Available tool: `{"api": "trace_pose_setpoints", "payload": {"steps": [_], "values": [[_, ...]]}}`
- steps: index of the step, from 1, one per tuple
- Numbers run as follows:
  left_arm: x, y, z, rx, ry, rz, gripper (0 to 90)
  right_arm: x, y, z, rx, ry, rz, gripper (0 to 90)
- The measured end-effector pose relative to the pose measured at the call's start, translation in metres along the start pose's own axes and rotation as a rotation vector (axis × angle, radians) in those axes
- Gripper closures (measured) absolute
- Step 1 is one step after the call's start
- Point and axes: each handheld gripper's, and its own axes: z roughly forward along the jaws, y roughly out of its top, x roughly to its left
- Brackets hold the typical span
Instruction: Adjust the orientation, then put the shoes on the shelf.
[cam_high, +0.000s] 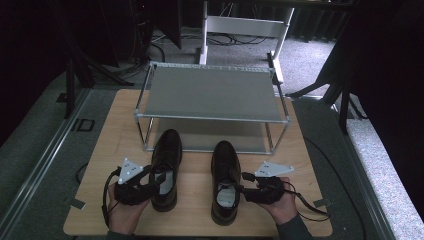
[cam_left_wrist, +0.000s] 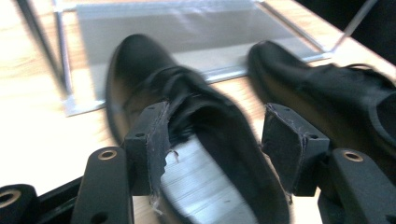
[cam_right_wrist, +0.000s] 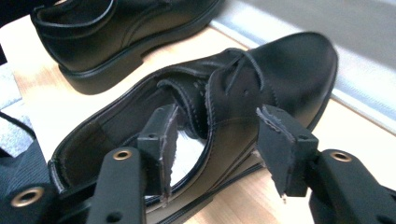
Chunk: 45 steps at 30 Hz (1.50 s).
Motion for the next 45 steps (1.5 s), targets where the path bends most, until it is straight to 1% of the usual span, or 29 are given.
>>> {"api": "trace_pose_setpoints", "payload": {"steps": [2, 3, 5, 7, 8, 10, 11, 13, 15, 17, 20, 21, 22, 24, 26, 27, 28, 31, 33, 35, 37, 39, 42, 45], "values": [[0.004, -0.002, 0.002, 0.023, 0.008, 0.003, 41.1, 0.0, 0.0, 0.003, 0.014, 0.002, -0.001, 43.6], [0.005, -0.002, 0.004, 0.032, 0.016, 0.013, 41.1, 0.001, -0.001, 0.005, 0.022, -0.003, 0.001, 43.1], [0.007, -0.005, 0.008, 0.055, 0.016, 0.025, 41.2, 0.002, -0.001, 0.007, 0.025, -0.001, 0.002, 41.9], [0.006, -0.007, 0.012, 0.079, 0.022, 0.046, 42.1, 0.002, -0.001, 0.01, 0.029, -0.003, 0.003, 41.8], [0.006, -0.008, 0.015, 0.099, 0.029, 0.061, 42.7, 0.002, -0.001, 0.011, 0.031, -0.005, 0.002, 41.7], [0.007, -0.011, 0.018, 0.115, 0.041, 0.076, 44.0, 0.001, -0.001, 0.014, 0.039, -0.014, 0.0, 41.5], [0.008, -0.011, 0.018, 0.119, 0.043, 0.074, 46.1, 0.001, -0.001, 0.015, 0.044, -0.015, 0.004, 41.5], [0.013, -0.012, 0.018, 0.124, 0.032, 0.057, 49.7, 0.001, -0.002, 0.018, 0.049, -0.019, 0.005, 41.4], [0.015, -0.013, 0.02, 0.133, 0.028, 0.052, 50.7, 0.0, -0.002, 0.021, 0.05, -0.021, 0.014, 41.2], [0.015, -0.013, 0.023, 0.15, 0.03, 0.055, 50.3, 0.0, -0.001, 0.023, 0.054, -0.032, 0.017, 41.3], [0.018, -0.014, 0.03, 0.174, 0.044, 0.054, 50.6, -0.002, -0.001, 0.027, 0.056, -0.044, 0.02, 41.6], [0.018, -0.015, 0.032, 0.175, 0.05, 0.056, 51.1, -0.002, -0.001, 0.029, 0.059, -0.05, 0.025, 41.3], [0.019, -0.015, 0.034, 0.171, 0.055, 0.055, 52.0, -0.003, -0.001, 0.03, 0.059, -0.049, 0.024, 41.0], [0.023, -0.016, 0.037, 0.182, 0.058, 0.04, 54.7, -0.004, -0.001, 0.032, 0.06, -0.047, 0.028, 40.3], [0.024, -0.016, 0.039, 0.187, 0.057, 0.035, 57.9, -0.004, -0.001, 0.033, 0.059, -0.043, 0.031, 40.4], [0.027, -0.017, 0.041, 0.192, 0.058, 0.03, 57.9, -0.004, -0.001, 0.034, 0.059, -0.041, 0.033, 40.3], [0.028, -0.017, 0.041, 0.187, 0.047, 0.023, 62.1, -0.004, -0.002, 0.035, 0.059, -0.044, 0.034, 40.0], [0.029, -0.017, 0.041, 0.182, 0.035, 0.015, 65.6, -0.003, -0.002, 0.036, 0.059, -0.05, 0.029, 39.2], [0.027, -0.017, 0.042, 0.175, 0.035, 0.016, 67.9, -0.004, -0.003, 0.037, 0.06, -0.049, 0.032, 38.3], [0.025, -0.017, 0.044, 0.171, 0.028, 0.008, 70.3, -0.005, -0.004, 0.038, 0.055, -0.047, 0.035, 38.1], [0.022, -0.017, 0.046, 0.169, 0.01, 0.004, 70.8, -0.005, -0.004, 0.038, 0.051, -0.052, 0.028, 38.5], [0.018, -0.017, 0.046, 0.168, 0.003, 0.006, 70.8, -0.004, -0.004, 0.038, 0.049, -0.055, 0.025, 38.5], [0.013, -0.018, 0.047, 0.171, -0.02, 0.005, 70.7, -0.005, -0.004, 0.039, 0.046, -0.053, 0.026, 38.5], [0.007, -0.019, 0.051, 0.167, -0.063, -0.004, 70.7, -0.005, -0.004, 0.039, 0.043, -0.052, 0.027, 38.5]]}}
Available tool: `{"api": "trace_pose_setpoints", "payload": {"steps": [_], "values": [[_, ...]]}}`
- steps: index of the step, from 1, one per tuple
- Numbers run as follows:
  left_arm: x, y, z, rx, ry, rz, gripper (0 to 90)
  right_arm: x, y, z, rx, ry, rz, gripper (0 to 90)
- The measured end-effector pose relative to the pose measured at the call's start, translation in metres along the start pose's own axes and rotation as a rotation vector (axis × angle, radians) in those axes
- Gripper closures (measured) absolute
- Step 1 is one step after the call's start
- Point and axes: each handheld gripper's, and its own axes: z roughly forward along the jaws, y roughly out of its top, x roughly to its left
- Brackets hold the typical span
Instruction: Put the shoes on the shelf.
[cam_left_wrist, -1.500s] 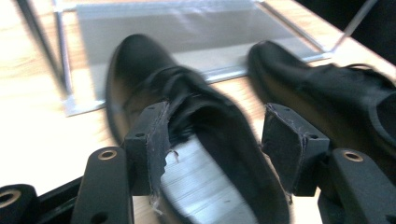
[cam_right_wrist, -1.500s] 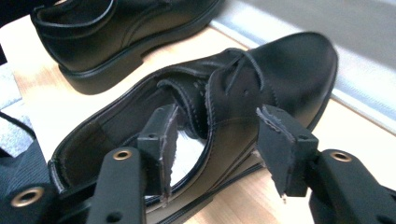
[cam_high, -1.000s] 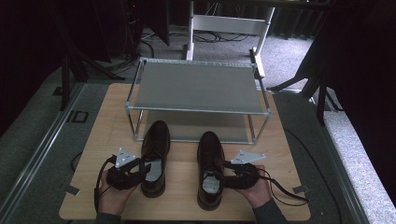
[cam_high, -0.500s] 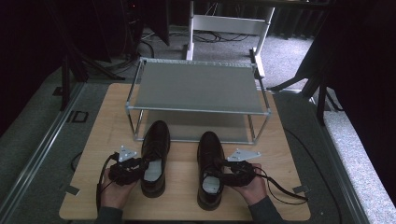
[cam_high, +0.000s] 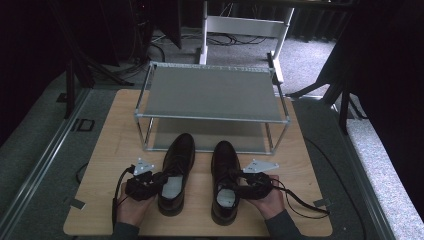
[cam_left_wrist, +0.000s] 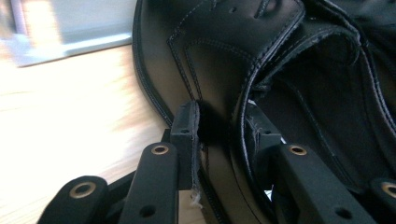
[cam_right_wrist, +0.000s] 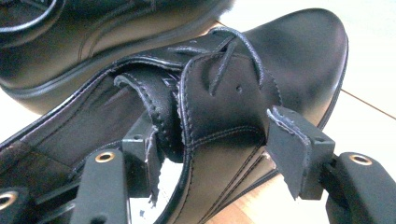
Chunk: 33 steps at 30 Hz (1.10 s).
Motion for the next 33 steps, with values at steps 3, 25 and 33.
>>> {"api": "trace_pose_setpoints", "payload": {"steps": [3, 25, 33], "values": [[-0.007, 0.001, 0.004, -0.001, -0.031, -0.004, 70.8, 0.0, 0.0, 0.0, -0.005, -0.001, 0.001, 38.6], [-0.053, -0.003, 0.015, 0.004, -0.066, -0.053, 68.4, 0.0, 0.004, 0.006, -0.007, 0.002, 0.005, 38.6], [-0.064, -0.006, 0.014, 0.003, -0.075, -0.07, 64.4, 0.004, 0.007, 0.008, -0.006, -0.01, 0.003, 38.6]]}}
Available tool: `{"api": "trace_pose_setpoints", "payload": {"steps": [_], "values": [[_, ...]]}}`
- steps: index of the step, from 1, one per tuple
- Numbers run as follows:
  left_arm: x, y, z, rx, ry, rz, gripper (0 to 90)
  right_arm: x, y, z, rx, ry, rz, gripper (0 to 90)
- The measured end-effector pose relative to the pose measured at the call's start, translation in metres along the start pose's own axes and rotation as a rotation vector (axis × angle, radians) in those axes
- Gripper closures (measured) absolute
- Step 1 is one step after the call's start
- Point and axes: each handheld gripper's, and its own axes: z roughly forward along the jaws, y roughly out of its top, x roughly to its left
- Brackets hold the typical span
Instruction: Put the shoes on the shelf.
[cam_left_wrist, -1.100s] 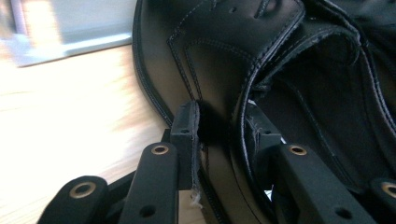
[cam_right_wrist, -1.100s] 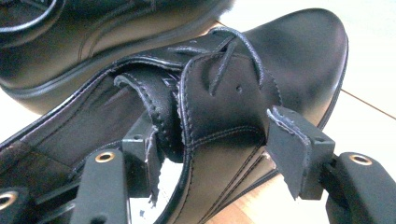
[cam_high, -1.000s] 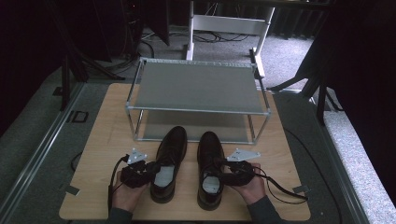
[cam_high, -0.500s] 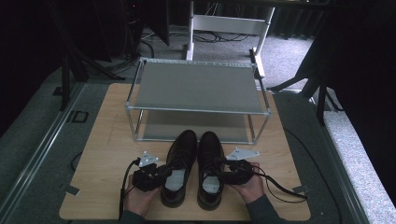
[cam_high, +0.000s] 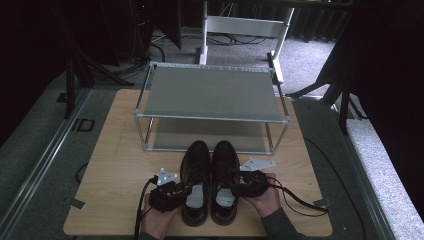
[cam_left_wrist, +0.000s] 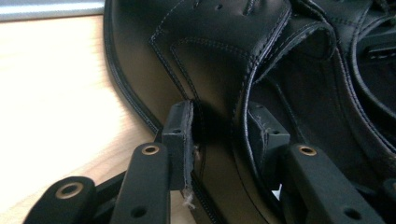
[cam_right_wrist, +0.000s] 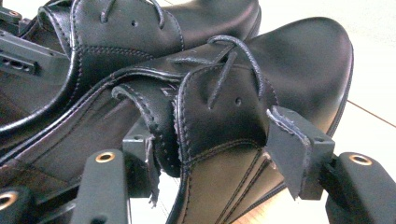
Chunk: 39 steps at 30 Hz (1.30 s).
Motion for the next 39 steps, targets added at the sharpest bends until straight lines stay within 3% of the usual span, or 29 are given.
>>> {"api": "trace_pose_setpoints", "payload": {"steps": [4, 7, 11, 13, 15, 19, 22, 25, 29, 32, 34, 39], "values": [[-0.002, -0.002, 0.001, -0.014, -0.007, -0.031, 64.0, 0.002, 0.0, 0.001, 0.006, -0.01, -0.006, 39.2], [-0.009, -0.003, 0.001, -0.021, 0.009, -0.025, 63.3, 0.003, -0.001, 0.001, 0.011, -0.018, -0.016, 40.4], [-0.003, -0.003, 0.0, -0.015, -0.013, -0.031, 62.2, 0.002, 0.0, -0.002, 0.016, -0.023, -0.026, 41.4], [-0.002, -0.002, 0.0, -0.008, -0.002, -0.002, 58.2, 0.001, 0.0, -0.003, 0.02, -0.024, -0.027, 40.8], [-0.001, 0.0, -0.001, -0.003, -0.017, 0.005, 51.9, 0.001, 0.0, -0.004, 0.024, -0.024, -0.033, 40.7], [-0.004, 0.007, -0.016, -0.057, -0.01, 0.051, 42.4, 0.002, 0.0, -0.008, 0.028, -0.021, -0.04, 40.8], [-0.004, 0.011, -0.032, -0.105, -0.004, 0.092, 41.5, 0.003, 0.0, -0.009, 0.032, -0.019, -0.037, 39.6], [0.0, 0.011, -0.043, -0.13, 0.08, 0.142, 42.3, 0.003, -0.001, -0.011, 0.035, -0.018, -0.035, 38.9], [0.016, 0.006, -0.041, -0.088, 0.151, 0.135, 47.7, 0.005, -0.002, -0.012, 0.048, -0.025, -0.035, 38.7], [0.026, 0.001, -0.031, -0.045, 0.144, 0.119, 51.8, 0.005, -0.003, -0.012, 0.055, -0.033, -0.038, 38.7], [0.033, -0.009, -0.01, 0.029, 0.117, 0.106, 53.8, 0.006, -0.004, -0.011, 0.058, -0.04, -0.038, 40.0], [0.03, -0.016, 0.009, 0.077, 0.048, 0.128, 59.5, 0.006, -0.006, -0.01, 0.071, -0.04, -0.03, 43.9]]}}
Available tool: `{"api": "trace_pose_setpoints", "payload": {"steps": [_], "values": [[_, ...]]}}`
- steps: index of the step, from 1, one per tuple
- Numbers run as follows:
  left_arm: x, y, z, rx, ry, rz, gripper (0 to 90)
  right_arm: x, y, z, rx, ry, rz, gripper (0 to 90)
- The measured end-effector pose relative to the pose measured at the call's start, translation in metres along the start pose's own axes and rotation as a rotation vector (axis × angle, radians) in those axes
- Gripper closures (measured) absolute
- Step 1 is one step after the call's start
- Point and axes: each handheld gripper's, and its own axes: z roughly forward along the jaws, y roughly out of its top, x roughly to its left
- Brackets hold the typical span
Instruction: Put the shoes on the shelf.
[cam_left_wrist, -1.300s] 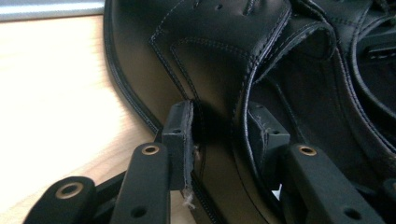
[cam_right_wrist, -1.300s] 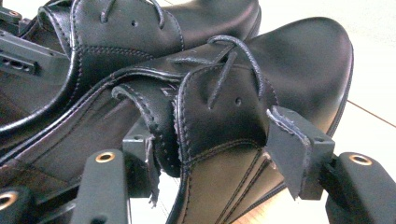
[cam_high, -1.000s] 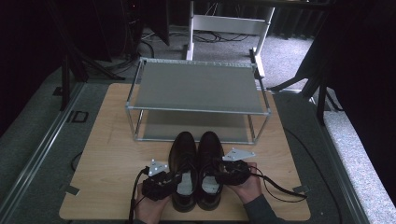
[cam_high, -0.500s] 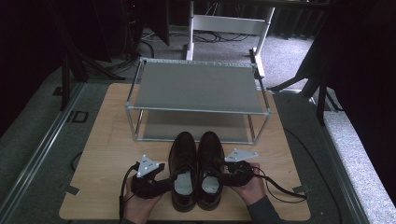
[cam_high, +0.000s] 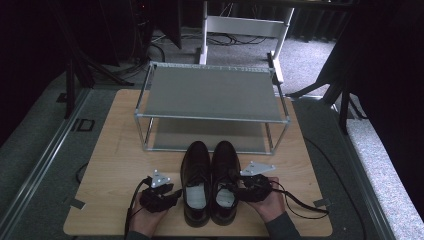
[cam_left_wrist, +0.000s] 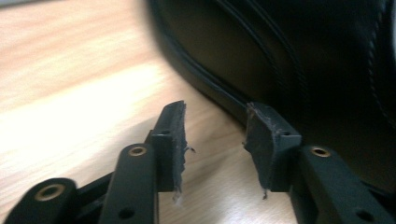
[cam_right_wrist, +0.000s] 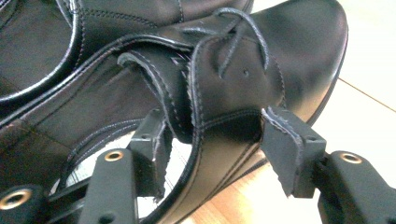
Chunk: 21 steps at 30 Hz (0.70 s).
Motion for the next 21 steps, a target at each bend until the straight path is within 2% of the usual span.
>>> {"api": "trace_pose_setpoints", "payload": {"steps": [2, 4, 5, 6, 7, 8, 13, 18, 21], "values": [[-0.001, 0.0, 0.002, 0.002, -0.009, 0.003, 66.5, -0.002, -0.001, -0.001, 0.003, 0.0, 0.003, 46.3], [-0.001, -0.001, 0.002, -0.004, -0.045, -0.003, 74.1, -0.003, -0.001, -0.001, 0.004, 0.009, 0.006, 47.7], [-0.001, -0.001, 0.002, -0.004, -0.045, -0.003, 78.0, -0.003, -0.001, -0.001, 0.004, 0.009, 0.006, 47.7], [-0.002, -0.001, 0.002, -0.006, -0.06, -0.002, 78.0, -0.004, -0.001, -0.001, 0.005, 0.011, 0.004, 48.2], [-0.004, -0.001, 0.002, -0.004, -0.064, 0.0, 84.6, -0.004, -0.001, -0.001, 0.007, 0.014, 0.006, 49.0], [-0.005, 0.0, 0.003, -0.004, -0.067, 0.005, 86.1, -0.004, 0.0, -0.001, 0.007, 0.014, 0.005, 49.7], [-0.013, 0.003, 0.011, -0.008, -0.124, 0.011, 89.4, -0.01, 0.0, -0.006, 0.011, -0.031, -0.005, 57.4], [-0.028, 0.01, 0.023, -0.006, -0.176, 0.03, 89.7, -0.029, -0.005, -0.016, 0.013, -0.048, 0.023, 63.9], [-0.038, 0.012, 0.03, -0.008, -0.206, 0.032, 89.9, -0.039, -0.011, -0.023, 0.012, -0.059, 0.023, 66.8]]}}
